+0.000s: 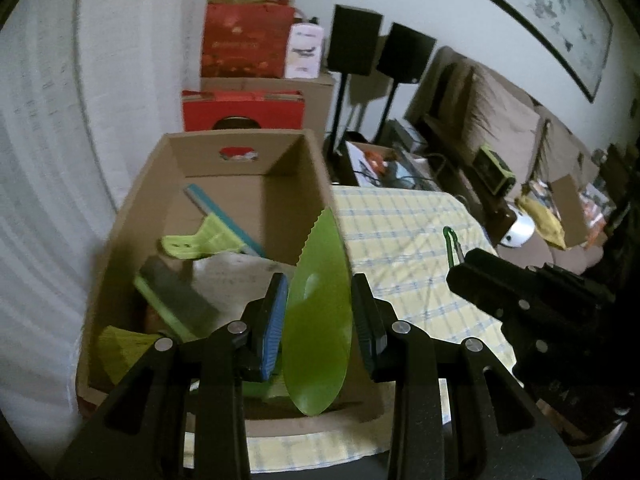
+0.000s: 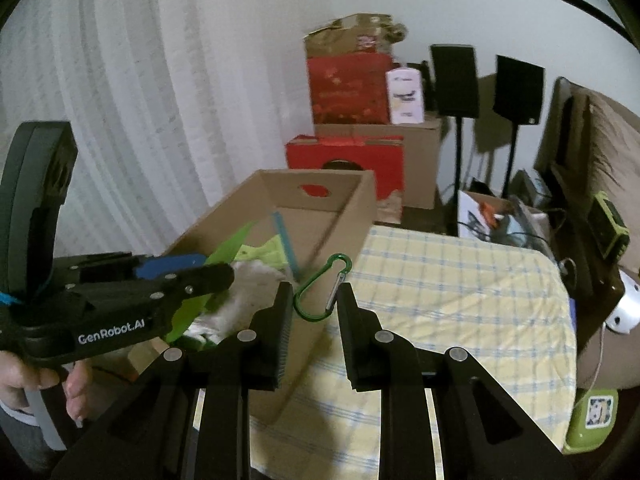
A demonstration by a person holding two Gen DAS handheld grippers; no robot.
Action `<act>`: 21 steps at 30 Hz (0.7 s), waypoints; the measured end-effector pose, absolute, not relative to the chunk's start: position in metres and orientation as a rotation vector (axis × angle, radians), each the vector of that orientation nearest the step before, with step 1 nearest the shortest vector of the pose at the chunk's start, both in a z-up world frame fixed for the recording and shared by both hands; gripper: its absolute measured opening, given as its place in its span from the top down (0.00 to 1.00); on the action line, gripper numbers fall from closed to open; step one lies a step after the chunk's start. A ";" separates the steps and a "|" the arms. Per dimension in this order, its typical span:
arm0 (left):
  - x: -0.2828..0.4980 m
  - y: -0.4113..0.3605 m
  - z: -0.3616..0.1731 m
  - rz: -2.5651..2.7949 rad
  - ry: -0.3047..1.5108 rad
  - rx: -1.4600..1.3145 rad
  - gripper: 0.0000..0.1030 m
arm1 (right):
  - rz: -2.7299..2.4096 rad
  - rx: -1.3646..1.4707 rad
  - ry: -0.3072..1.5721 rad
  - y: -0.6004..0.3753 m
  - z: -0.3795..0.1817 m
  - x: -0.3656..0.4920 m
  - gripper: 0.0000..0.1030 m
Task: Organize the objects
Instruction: 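Carry the carabiner and green item over the cardboard box with both tools, then lower both items into the box and open both tools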
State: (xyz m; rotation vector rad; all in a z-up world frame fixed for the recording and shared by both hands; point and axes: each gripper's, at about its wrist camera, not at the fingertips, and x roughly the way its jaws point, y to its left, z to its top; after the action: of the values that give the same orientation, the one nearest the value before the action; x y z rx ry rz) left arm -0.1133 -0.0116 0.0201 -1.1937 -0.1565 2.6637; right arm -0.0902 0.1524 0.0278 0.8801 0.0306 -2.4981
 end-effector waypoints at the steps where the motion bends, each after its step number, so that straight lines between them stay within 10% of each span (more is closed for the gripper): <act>1: -0.114 -0.016 0.019 2.669 -0.163 -1.198 0.71 | -2.491 0.881 0.036 0.148 0.027 -0.091 0.79; 16: -0.128 -0.059 -0.011 2.688 -0.267 -1.272 0.69 | -2.381 0.917 0.143 0.083 -0.003 -0.113 0.79; 21: -0.133 -0.072 -0.016 2.701 -0.328 -1.279 0.51 | -2.369 0.941 0.148 0.078 -0.015 -0.121 0.78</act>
State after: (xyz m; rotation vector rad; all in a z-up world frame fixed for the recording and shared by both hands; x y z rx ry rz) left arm -0.1329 -0.0724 -0.0157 -1.2787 -0.3276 2.7010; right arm -0.1213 0.0783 -0.0153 0.9408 0.1483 -2.3689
